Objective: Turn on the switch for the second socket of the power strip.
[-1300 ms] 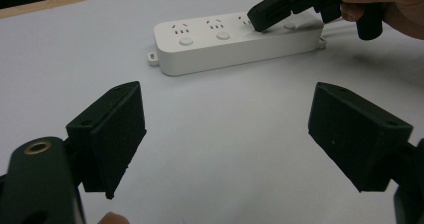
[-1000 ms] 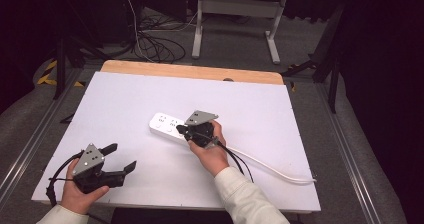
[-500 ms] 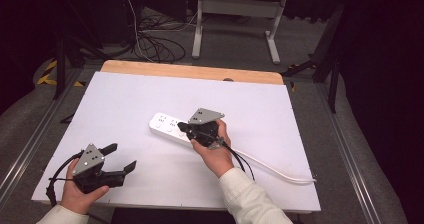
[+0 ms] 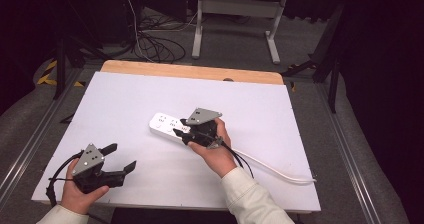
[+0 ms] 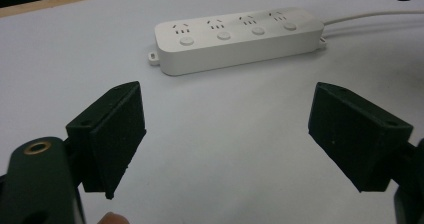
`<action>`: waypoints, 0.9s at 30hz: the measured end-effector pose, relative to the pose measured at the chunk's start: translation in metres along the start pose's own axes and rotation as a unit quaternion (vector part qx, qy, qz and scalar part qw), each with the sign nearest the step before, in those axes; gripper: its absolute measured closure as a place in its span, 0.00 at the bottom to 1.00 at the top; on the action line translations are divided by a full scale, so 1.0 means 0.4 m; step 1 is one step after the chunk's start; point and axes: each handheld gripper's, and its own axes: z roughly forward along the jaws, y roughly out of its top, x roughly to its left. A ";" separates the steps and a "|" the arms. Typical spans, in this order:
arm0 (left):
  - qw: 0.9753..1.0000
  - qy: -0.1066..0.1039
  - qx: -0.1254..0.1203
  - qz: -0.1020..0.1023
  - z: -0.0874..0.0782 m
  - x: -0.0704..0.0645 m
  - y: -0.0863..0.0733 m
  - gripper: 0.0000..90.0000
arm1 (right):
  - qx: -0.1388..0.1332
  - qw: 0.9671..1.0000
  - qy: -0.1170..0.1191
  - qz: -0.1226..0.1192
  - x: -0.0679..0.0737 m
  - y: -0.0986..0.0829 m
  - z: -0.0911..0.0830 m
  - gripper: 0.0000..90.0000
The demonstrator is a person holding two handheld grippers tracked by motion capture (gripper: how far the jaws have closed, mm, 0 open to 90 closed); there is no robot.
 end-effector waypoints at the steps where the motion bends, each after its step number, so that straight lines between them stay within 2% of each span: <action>1: 1.000 0.000 0.000 0.000 0.000 0.000 0.000 0.17 | 0.001 1.000 0.000 0.000 0.000 0.001 -0.001 0.61; 13: 1.000 -0.001 -0.001 -0.004 -0.002 -0.001 0.000 0.17 | -0.008 1.000 0.009 0.020 -0.004 0.011 -0.073 0.39; 27: 1.000 0.001 -0.001 0.001 -0.004 -0.002 0.002 0.17 | -0.020 0.999 0.008 0.046 -0.028 0.000 -0.192 0.24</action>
